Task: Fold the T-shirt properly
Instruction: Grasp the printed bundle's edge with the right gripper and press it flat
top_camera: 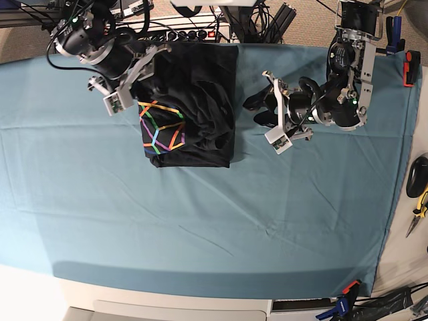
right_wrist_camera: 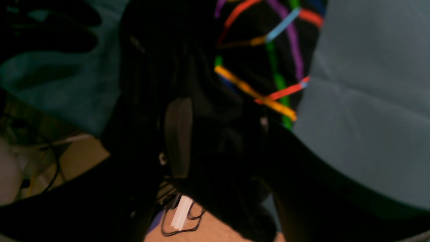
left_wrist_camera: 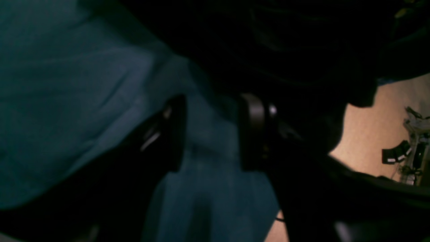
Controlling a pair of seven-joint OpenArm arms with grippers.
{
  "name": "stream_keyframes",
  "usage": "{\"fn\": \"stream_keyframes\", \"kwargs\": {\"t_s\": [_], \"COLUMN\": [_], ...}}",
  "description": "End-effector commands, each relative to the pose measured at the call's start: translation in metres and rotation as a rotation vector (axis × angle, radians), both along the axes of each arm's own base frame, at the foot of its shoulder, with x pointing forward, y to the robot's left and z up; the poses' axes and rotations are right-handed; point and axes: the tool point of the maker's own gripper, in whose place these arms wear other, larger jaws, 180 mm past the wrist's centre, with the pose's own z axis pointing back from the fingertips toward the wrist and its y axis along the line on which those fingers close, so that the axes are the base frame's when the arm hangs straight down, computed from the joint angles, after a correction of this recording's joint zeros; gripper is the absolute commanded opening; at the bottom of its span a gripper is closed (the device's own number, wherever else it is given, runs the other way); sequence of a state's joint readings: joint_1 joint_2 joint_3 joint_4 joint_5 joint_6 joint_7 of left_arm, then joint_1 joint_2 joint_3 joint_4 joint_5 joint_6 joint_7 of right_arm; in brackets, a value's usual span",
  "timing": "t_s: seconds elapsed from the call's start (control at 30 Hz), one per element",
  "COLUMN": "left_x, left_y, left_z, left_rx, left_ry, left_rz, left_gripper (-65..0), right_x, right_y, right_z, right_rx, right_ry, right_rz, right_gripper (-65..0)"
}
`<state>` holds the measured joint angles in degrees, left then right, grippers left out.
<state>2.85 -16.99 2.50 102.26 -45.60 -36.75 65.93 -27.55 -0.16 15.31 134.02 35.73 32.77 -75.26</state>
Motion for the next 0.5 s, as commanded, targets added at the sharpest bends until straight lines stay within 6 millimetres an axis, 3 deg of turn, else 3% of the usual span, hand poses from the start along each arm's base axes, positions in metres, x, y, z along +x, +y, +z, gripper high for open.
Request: {"fn": "stream_keyframes", "kwargs": {"t_s": [0.0, 0.2, 0.33, 0.47], "left_x": [0.008, 0.008, 0.008, 0.008], "left_y": [-0.002, -0.002, -0.002, -0.002], "left_z": [0.013, 0.013, 0.013, 0.013], "left_rx": [-0.032, -0.033, -0.032, -0.034], "left_ry": [-0.042, -0.042, -0.042, -0.043], "left_rz": [0.0, 0.0, 0.0, 0.0], "left_gripper": [-41.2, -41.2, -41.2, -41.2], "right_x": [-0.002, -0.01, -0.013, -0.015], "right_y": [0.007, 0.041, 0.05, 0.07], "right_z": [0.004, -0.012, -0.032, -0.031], "right_rx": [0.018, 0.02, -0.049, -0.006], "right_ry": [-0.008, 0.038, 0.084, 0.076], "right_rz": [0.011, 0.09, 0.114, 0.159], "right_gripper": [-41.2, -43.8, -43.8, -43.8]}}
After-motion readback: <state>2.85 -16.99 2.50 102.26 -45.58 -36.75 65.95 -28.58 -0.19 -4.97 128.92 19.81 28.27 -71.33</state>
